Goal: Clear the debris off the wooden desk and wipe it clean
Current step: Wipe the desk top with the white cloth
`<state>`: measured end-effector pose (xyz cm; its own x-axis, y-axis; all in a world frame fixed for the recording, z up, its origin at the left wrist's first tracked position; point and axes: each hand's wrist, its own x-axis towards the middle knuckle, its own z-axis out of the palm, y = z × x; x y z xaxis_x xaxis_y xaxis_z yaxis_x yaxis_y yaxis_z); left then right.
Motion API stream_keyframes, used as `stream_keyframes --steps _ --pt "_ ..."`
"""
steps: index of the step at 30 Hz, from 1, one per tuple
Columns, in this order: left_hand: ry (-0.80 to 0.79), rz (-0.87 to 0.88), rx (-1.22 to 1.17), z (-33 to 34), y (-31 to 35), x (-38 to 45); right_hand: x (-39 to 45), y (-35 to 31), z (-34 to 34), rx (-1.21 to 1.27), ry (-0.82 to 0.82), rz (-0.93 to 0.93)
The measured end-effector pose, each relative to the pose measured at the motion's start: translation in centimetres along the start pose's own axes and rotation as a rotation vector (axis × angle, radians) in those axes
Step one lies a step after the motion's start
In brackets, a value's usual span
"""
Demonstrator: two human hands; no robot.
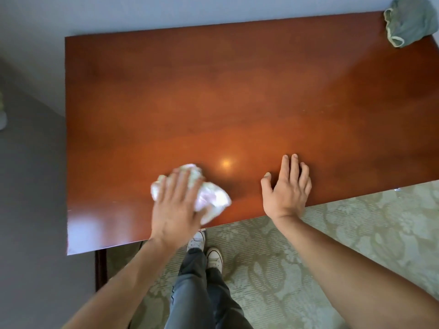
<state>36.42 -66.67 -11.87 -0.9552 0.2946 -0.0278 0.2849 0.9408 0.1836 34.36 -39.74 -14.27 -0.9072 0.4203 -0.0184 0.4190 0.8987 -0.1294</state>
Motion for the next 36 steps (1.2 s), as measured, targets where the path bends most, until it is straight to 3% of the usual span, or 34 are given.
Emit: stream_keyframes --steps 2,7,9,11,12,14,17,20,22,24,25,27,30,36 --pt "0.068 -0.138 -0.046 0.0 -1.1 -1.2 0.0 -0.1 -0.1 0.0 -0.009 0.004" --pt "-0.143 0.482 0.122 -0.1 -3.7 -3.6 -0.1 -0.1 -0.4 0.006 -0.014 0.0" --pt "-0.119 0.353 0.119 -0.3 -6.4 -2.6 -0.1 -0.1 -0.4 0.016 -0.009 -0.002" --pt "-0.013 -0.019 -0.009 -1.2 -8.4 -2.3 0.0 -0.1 -0.2 0.032 0.001 -0.001" --pt "0.049 -0.116 -0.042 -1.2 -8.6 -2.7 0.0 -0.1 -0.2 0.036 0.008 0.0" --pt "0.08 -0.042 -0.039 -0.6 -7.8 -4.1 0.0 -0.2 0.0 0.029 0.012 0.002" --pt "-0.057 0.257 0.017 -0.3 -7.2 -6.3 0.1 -0.4 0.0 0.012 -0.011 0.001" --pt "-0.154 0.364 0.14 -0.9 -9.1 -6.4 -0.8 -1.3 -0.4 -0.037 -0.021 -0.009" --pt "-0.132 0.159 0.077 -1.3 -9.3 -6.1 -1.6 -3.4 -1.0 -0.052 -0.01 -0.065" --pt "-0.079 -0.161 -0.028 -1.7 -8.7 -6.3 -3.1 -7.6 -1.4 -0.017 -0.031 -0.25" --pt "-0.069 -0.24 -0.054 -1.8 -8.2 -6.7 -3.9 -10.0 -1.3 0.007 -0.058 -0.356" --pt "-0.062 -0.187 -0.051 -1.7 -8.0 -7.9 -5.5 -14.8 -0.3 0.022 -0.138 -0.473" --pt "-0.066 -0.081 -0.02 -1.7 -9.3 -9.9 -7.6 -18.9 1.7 -0.001 -0.231 -0.375" --pt "-0.127 -0.182 0.081 -1.6 -9.9 -9.4 -8.2 -19.7 2.6 0.002 -0.141 -0.288"
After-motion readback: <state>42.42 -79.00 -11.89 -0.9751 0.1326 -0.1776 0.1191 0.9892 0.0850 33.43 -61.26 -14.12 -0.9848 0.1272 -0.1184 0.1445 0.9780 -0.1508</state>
